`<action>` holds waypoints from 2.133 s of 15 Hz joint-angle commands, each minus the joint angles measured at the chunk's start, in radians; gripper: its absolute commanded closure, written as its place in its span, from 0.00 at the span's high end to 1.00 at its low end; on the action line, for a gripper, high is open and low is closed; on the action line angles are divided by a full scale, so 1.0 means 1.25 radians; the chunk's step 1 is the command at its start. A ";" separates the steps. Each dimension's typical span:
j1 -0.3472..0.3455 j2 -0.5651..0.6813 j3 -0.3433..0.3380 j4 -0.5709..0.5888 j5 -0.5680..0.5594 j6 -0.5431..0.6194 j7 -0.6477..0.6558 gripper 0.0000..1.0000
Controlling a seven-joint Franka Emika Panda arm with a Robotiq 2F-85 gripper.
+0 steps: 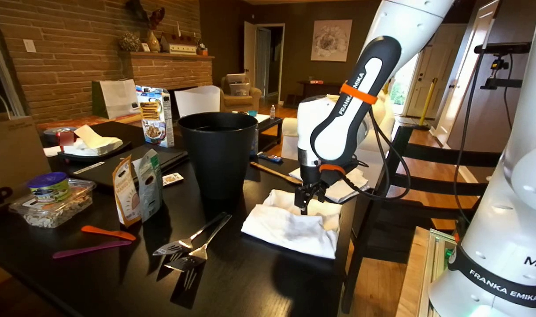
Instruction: Unfold the left white towel, then remove the brown sachet from the left towel
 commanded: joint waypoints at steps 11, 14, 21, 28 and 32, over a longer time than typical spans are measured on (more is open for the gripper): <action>0.007 0.024 0.053 0.095 0.423 -0.172 -0.363 1.00; 0.007 0.042 0.070 0.104 0.475 -0.178 -0.420 1.00; 0.008 0.063 0.110 0.113 0.533 -0.179 -0.483 0.53; 0.022 0.007 0.127 0.096 0.553 -0.213 -0.497 0.04; 0.042 -0.025 0.139 0.089 0.580 -0.250 -0.509 0.00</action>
